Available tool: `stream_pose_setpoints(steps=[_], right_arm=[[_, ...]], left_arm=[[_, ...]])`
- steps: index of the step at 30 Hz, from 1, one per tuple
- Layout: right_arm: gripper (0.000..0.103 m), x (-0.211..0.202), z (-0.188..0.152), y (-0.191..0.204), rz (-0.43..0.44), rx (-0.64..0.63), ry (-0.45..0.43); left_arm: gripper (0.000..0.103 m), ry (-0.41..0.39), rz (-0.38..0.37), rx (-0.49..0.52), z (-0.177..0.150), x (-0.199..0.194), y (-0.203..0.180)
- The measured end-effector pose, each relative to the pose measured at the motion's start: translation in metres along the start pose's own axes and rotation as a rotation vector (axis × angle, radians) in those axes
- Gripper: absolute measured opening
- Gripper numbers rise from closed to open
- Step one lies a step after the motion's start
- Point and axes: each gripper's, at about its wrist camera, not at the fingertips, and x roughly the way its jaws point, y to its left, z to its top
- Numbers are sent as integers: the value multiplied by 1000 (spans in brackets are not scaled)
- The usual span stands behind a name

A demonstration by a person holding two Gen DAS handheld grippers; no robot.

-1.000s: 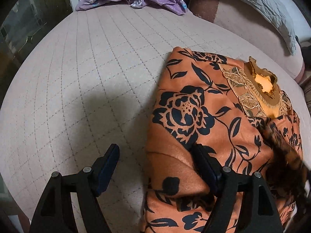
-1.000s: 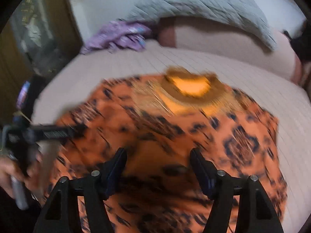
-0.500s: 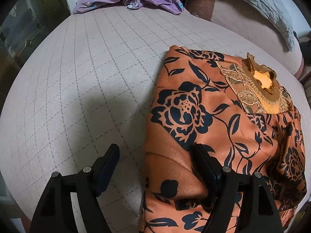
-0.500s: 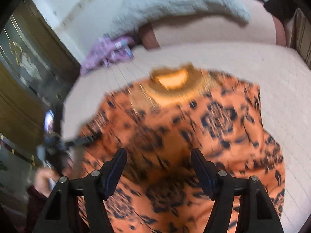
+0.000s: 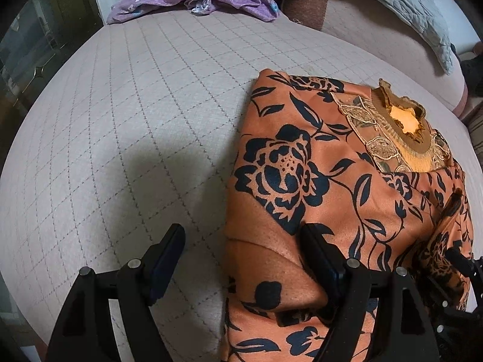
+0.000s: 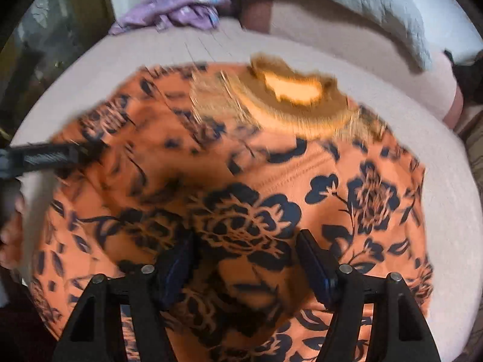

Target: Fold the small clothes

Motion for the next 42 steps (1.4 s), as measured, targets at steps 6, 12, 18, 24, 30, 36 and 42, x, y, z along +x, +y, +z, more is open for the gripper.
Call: stream_pose_setpoints(steps=[6,12,18,24,30,36,42], right_arm=[[72,-15,-9,-24,22,37,39],[72,-36,-12,-75,74,221,86],[73,-51,-1,-79,179,297,-36],[73,-12,12,-24,-6,103,20],[71,-1,24,5,-204,-68,-13],[5,-1,40,-27,-51,4,66],[5,-139,65,-83,306,220,-388]], left_arm=[[82,0,3,2,1,2,2],[82,-1,12,1,1,3,0],[84,-8,31,7,1,4,-1],[85,-15,29,15,-1,6,-5],[85,-7,21,11,2,7,-2],[73,-36,7,31,6,1,-3],[69,-158,-23,-18,12,-25,4]])
